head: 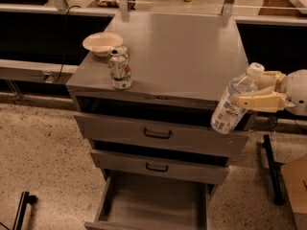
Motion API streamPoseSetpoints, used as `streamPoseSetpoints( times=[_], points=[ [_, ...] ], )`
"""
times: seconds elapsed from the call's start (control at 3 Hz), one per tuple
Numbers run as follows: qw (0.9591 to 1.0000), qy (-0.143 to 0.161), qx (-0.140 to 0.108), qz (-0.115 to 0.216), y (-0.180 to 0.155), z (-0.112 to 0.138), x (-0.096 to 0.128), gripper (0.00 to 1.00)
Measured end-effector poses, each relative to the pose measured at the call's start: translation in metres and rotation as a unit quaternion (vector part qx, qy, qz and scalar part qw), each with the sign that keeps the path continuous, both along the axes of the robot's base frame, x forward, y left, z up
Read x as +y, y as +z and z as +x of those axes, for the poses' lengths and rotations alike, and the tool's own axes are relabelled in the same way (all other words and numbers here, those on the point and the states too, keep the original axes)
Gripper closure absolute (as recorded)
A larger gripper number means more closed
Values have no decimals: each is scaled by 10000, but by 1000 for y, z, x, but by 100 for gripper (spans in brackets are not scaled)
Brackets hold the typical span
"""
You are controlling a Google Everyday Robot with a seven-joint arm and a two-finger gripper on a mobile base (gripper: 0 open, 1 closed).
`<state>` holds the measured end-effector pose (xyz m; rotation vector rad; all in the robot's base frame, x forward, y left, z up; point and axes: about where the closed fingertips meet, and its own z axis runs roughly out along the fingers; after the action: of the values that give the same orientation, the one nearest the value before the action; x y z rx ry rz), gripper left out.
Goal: Pick blue plastic bottle from bottom drawer and place on counter
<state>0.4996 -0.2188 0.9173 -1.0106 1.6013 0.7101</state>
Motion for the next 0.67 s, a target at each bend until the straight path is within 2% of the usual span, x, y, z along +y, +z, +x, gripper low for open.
streamPoseSetpoints(
  times=[0.33,0.67],
  points=[
    [9998,132,95,-131,22,5,11,100],
    [9991,182,194,-341,57,20,27,100]
  ],
)
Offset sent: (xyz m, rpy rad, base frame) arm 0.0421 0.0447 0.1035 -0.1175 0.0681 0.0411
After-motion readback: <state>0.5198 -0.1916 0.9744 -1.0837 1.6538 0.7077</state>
